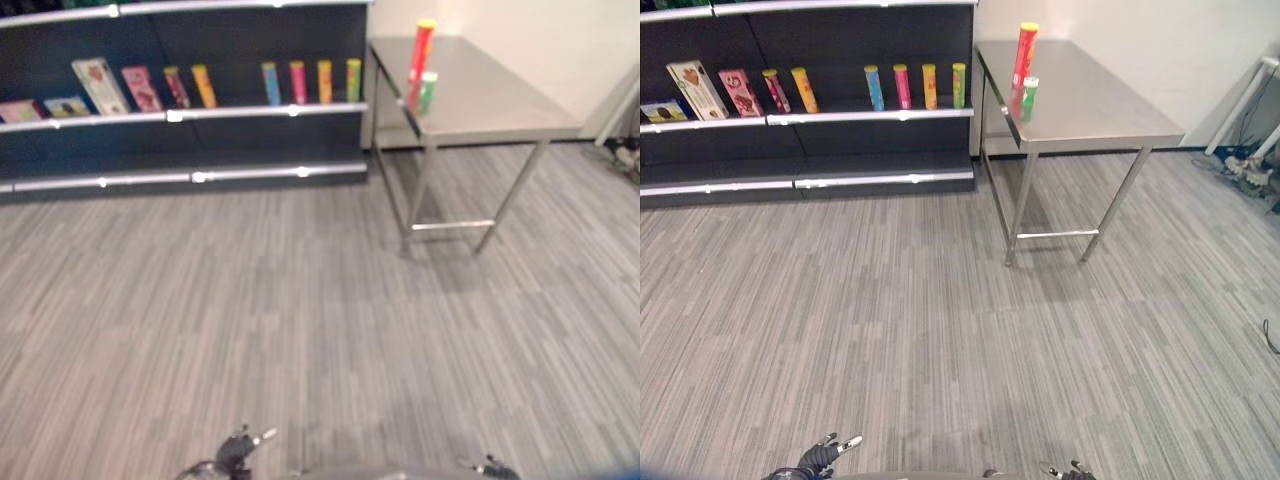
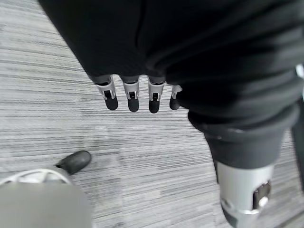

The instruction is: Put the goods on the table back onto the shelves and tidy them up.

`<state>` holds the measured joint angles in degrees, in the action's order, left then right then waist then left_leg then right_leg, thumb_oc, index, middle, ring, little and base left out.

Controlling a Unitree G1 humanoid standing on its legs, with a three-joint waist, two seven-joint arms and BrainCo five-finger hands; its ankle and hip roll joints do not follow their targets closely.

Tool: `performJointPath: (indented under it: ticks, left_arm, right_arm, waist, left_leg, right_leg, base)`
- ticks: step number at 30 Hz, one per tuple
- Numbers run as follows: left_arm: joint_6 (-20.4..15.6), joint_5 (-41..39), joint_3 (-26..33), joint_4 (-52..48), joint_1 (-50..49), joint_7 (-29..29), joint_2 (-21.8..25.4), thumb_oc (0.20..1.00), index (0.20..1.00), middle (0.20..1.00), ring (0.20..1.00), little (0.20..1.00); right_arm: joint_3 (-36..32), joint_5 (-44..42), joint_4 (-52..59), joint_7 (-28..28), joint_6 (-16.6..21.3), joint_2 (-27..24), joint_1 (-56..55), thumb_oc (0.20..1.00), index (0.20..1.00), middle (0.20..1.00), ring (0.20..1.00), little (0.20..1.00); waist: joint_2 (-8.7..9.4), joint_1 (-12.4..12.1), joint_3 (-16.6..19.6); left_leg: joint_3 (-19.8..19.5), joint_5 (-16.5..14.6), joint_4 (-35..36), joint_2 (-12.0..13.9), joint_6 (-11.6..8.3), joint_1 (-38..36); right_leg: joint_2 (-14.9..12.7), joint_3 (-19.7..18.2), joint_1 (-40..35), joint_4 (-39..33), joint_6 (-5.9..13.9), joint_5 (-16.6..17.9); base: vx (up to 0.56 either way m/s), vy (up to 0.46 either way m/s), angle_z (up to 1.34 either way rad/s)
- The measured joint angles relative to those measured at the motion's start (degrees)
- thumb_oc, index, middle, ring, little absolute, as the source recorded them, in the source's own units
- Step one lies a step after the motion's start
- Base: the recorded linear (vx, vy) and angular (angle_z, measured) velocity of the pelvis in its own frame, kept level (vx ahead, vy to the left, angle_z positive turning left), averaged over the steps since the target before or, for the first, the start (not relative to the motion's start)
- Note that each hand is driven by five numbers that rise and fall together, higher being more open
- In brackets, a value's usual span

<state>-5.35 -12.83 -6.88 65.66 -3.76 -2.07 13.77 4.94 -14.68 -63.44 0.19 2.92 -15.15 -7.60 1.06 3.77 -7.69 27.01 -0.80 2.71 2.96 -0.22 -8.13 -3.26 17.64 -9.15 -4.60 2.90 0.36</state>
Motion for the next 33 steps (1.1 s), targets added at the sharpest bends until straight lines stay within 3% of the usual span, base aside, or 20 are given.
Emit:
performJointPath:
  ticks: [7, 33]
  left_arm:
    - [0.03, 0.04, -0.02, -0.14, 0.07, -0.11, 0.30, 1.000, 1.000, 1.000, 1.000, 1.000]
    - [0.03, 0.52, -0.97, -0.03, 0.03, -0.31, 0.35, 1.000, 1.000, 1.000, 1.000, 1.000]
  right_arm:
    - [1.30, 0.13, 0.01, 0.10, 0.06, 0.03, 0.77, 1.000, 1.000, 1.000, 1.000, 1.000]
    - [1.36, 1.20, -0.85, 0.11, 0.04, 0.03, 0.45, 1.000, 1.000, 1.000, 1.000, 1.000]
  waist:
    - [0.98, -0.03, -0.62]
    - [0.53, 0.00, -0.71]
  left_leg:
    - [0.02, 0.00, 1.03, -0.36, 0.00, -1.11]
    - [-0.02, 0.00, 1.07, -0.41, -0.01, -1.16]
  right_leg:
    - [-0.10, 0.16, -0.80, -0.42, 0.19, -0.12]
    - [-0.15, 0.19, -0.52, -0.44, 0.22, -0.14]
  base:
    - [0.00, 0.001, 0.01]
    - [0.00, 0.000, 0.00]
